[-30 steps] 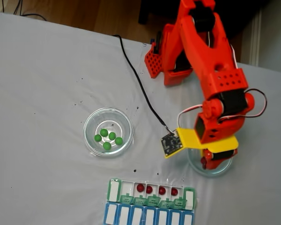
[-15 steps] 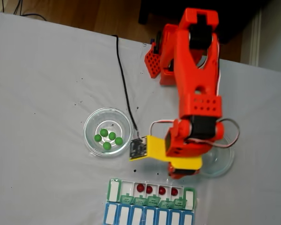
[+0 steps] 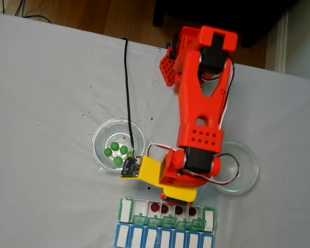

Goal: Sort medicines into box.

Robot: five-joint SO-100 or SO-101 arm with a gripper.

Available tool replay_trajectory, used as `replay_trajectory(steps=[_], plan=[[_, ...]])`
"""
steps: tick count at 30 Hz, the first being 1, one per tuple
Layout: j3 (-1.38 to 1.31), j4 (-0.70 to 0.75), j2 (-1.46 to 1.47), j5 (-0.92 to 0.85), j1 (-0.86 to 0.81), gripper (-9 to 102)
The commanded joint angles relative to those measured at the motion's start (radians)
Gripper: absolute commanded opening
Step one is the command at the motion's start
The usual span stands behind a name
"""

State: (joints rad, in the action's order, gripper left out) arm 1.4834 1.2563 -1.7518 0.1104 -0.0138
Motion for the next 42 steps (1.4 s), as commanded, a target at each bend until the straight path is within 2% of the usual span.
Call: replay_trajectory(steps=[1, 13, 27, 42], plan=[[-0.118, 0.017, 0.0, -0.012, -0.037, 1], [-0.227, 0.015, 0.121, -0.067, -0.16, 1], [-0.227, -0.084, 0.236, -0.089, -0.133, 1], [-0.302, -0.006, 0.189, -0.072, -0.169, 1]])
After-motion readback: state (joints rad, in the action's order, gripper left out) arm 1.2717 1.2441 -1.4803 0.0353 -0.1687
